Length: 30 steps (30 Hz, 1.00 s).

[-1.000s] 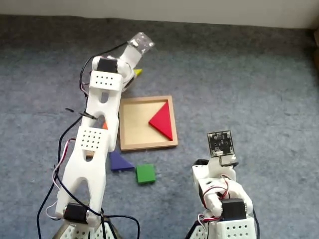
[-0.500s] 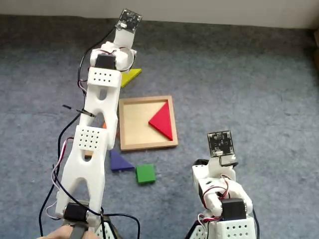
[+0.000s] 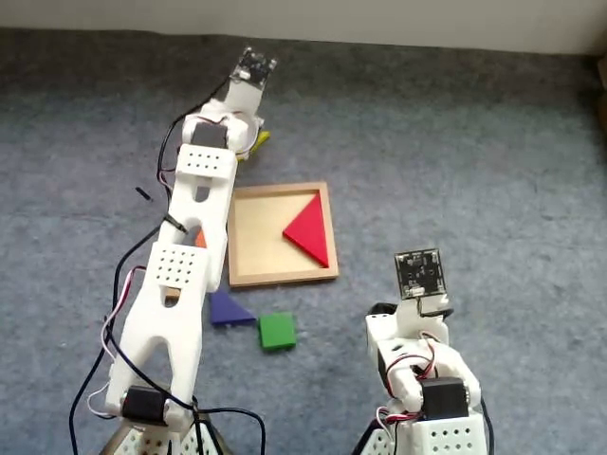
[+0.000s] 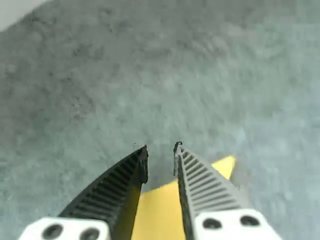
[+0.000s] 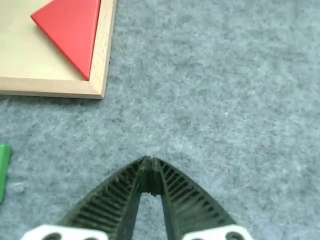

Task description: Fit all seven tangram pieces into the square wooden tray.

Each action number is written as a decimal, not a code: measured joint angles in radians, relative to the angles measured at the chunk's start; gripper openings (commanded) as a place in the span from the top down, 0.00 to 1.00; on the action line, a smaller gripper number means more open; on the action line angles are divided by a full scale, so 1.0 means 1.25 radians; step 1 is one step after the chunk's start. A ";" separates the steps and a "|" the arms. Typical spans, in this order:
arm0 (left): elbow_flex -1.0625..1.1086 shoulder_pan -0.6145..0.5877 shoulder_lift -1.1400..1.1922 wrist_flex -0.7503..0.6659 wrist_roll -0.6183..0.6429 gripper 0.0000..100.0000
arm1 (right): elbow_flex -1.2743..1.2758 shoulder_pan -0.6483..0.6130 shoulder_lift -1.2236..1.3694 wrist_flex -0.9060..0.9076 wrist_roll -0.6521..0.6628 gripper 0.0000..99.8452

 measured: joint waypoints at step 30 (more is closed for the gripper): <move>-0.076 -0.092 -0.162 0.500 -0.061 0.89 | 0.000 0.000 0.000 0.000 0.000 0.98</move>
